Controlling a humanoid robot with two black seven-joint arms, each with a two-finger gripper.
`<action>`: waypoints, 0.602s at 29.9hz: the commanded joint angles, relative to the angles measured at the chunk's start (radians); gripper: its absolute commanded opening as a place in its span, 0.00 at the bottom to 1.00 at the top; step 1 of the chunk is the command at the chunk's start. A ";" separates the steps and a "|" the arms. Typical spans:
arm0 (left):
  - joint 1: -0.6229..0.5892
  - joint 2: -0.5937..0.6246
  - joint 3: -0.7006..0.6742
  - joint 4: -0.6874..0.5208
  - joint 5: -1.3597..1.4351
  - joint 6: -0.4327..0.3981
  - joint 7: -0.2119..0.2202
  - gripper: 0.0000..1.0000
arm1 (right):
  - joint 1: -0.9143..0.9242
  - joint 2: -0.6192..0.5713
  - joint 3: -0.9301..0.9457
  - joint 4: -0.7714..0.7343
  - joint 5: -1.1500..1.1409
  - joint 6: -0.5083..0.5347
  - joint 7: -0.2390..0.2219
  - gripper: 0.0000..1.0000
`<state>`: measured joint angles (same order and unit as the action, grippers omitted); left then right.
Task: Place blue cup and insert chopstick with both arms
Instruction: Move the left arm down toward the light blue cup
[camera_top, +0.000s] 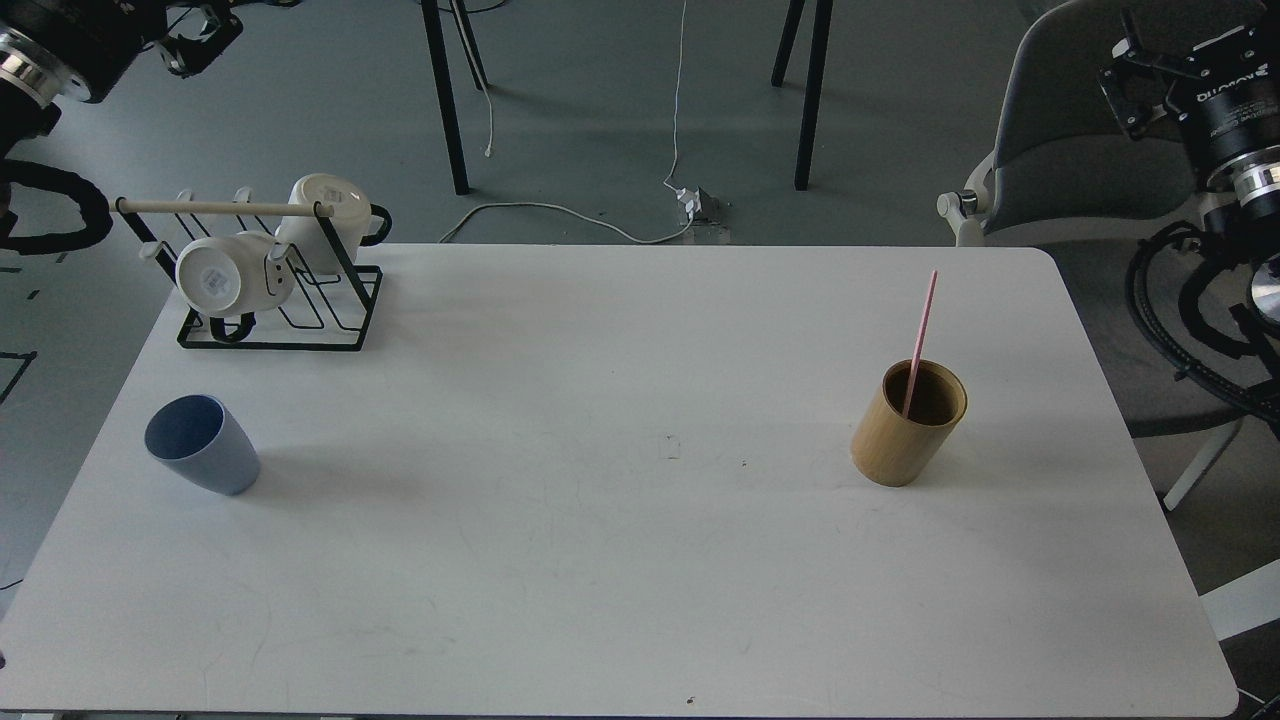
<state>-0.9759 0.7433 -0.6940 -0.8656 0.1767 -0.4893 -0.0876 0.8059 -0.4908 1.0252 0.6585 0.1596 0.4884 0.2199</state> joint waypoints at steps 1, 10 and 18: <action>0.032 0.083 0.008 -0.151 0.264 0.001 -0.006 1.00 | -0.002 -0.002 -0.005 -0.005 -0.002 0.000 0.001 1.00; 0.190 0.356 0.086 -0.493 0.844 0.001 -0.063 0.98 | -0.036 -0.002 -0.004 -0.033 0.000 0.000 0.003 1.00; 0.253 0.513 0.246 -0.518 1.156 0.083 -0.158 0.98 | -0.034 -0.002 0.004 -0.042 0.000 0.000 0.035 1.00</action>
<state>-0.7304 1.2140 -0.5036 -1.4018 1.2714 -0.4537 -0.2023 0.7703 -0.4925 1.0276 0.6237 0.1596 0.4888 0.2350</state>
